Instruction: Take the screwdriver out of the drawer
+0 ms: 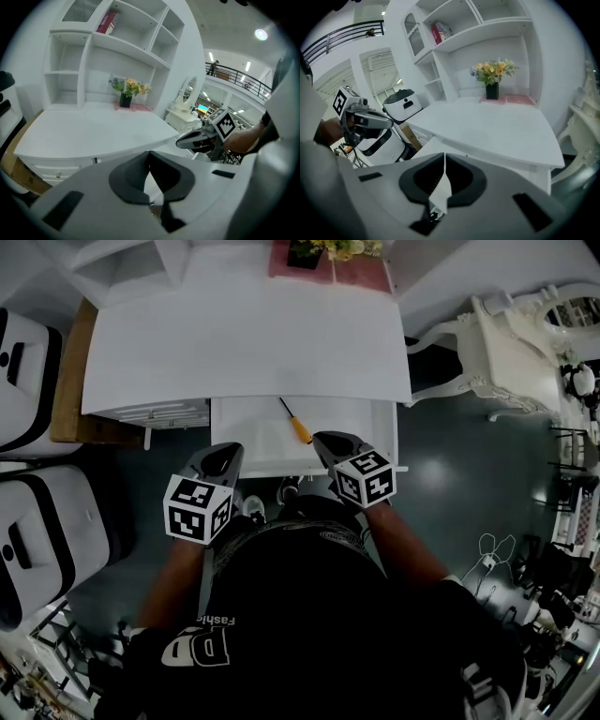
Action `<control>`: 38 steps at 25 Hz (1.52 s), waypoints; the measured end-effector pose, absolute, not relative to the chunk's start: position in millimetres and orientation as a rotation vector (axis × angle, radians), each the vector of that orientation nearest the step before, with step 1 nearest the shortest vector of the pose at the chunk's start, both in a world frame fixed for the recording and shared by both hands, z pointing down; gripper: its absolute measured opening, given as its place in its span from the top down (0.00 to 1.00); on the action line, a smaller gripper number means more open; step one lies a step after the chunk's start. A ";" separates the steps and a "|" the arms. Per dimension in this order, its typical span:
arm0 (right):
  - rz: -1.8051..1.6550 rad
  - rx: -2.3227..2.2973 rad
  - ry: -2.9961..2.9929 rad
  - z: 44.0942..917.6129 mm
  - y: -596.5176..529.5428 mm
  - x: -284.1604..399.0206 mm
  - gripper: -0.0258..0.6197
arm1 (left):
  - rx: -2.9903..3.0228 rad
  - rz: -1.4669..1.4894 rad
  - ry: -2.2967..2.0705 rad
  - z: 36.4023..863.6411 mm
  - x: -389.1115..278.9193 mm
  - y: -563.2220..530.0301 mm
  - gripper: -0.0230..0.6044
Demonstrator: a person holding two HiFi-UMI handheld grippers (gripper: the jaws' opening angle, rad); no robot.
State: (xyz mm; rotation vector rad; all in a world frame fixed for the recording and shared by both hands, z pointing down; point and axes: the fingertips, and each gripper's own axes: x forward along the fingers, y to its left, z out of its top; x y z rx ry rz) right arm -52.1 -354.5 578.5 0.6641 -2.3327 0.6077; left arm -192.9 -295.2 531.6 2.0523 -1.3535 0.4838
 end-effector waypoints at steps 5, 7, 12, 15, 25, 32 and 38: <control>0.596 0.622 -2.257 618.2 -370.4 -53.8 0.91 | 2.012 0.475 -1.365 542.0 -195.1 -305.6 0.94; 0.595 0.606 -2.229 632.4 -375.2 -55.0 0.91 | 1.995 0.475 -1.366 546.5 -194.7 -307.5 0.94; 0.606 0.564 -2.180 660.1 -384.9 -58.9 0.89 | 1.952 0.487 -1.373 559.6 -195.8 -313.0 0.94; 0.615 0.549 -2.159 673.0 -389.9 -59.4 0.89 | 1.927 0.494 -1.381 565.2 -196.6 -314.8 0.94; 0.637 0.483 -2.048 735.2 -405.0 -70.4 0.86 | 1.862 0.490 -1.397 572.8 -204.9 -318.2 0.94; 0.680 0.468 -1.979 767.5 -409.4 -71.0 0.84 | 1.814 0.490 -1.409 577.3 -209.5 -313.2 0.94; 0.665 0.462 -1.931 790.2 -416.1 -70.9 0.82 | 1.776 0.490 -1.416 583.0 -213.4 -305.2 0.94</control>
